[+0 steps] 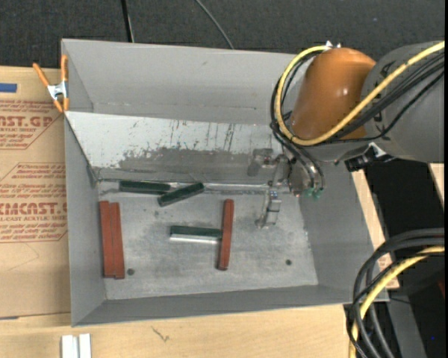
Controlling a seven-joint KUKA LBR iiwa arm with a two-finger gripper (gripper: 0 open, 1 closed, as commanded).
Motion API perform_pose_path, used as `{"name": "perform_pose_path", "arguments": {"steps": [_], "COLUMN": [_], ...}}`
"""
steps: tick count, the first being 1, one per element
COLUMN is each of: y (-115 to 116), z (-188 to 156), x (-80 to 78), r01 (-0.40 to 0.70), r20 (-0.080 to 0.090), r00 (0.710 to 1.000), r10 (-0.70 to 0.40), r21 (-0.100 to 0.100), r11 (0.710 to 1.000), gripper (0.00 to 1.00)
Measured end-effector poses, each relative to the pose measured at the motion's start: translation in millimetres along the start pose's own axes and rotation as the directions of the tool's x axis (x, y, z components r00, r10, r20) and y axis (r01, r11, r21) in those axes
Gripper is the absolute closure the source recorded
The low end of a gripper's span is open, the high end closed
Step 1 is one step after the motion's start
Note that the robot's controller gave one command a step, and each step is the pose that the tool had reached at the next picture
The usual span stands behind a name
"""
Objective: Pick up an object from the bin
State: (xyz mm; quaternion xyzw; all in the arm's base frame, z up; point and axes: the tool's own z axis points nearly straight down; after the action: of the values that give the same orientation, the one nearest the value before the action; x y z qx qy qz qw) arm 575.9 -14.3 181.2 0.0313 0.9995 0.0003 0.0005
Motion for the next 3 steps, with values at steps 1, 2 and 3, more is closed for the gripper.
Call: {"name": "perform_pose_path", "arguments": {"steps": [1, 2, 3], "y": [15.6, 32.8, 44.9], "z": [14.7, 73.6, 111.1], "x": [-0.2, 3.7, -12.8], "r01": [0.16, 0.355, 0.378], "r20": [0.005, 0.005, 0.002], "r00": [0.987, 0.935, 0.926], "r10": [-0.16, -0.355, -0.378], "r21": [0.003, 0.001, 0.0], "r11": [0.987, 0.935, 0.926], "gripper": [0.0, 0.0, 1.0]}}
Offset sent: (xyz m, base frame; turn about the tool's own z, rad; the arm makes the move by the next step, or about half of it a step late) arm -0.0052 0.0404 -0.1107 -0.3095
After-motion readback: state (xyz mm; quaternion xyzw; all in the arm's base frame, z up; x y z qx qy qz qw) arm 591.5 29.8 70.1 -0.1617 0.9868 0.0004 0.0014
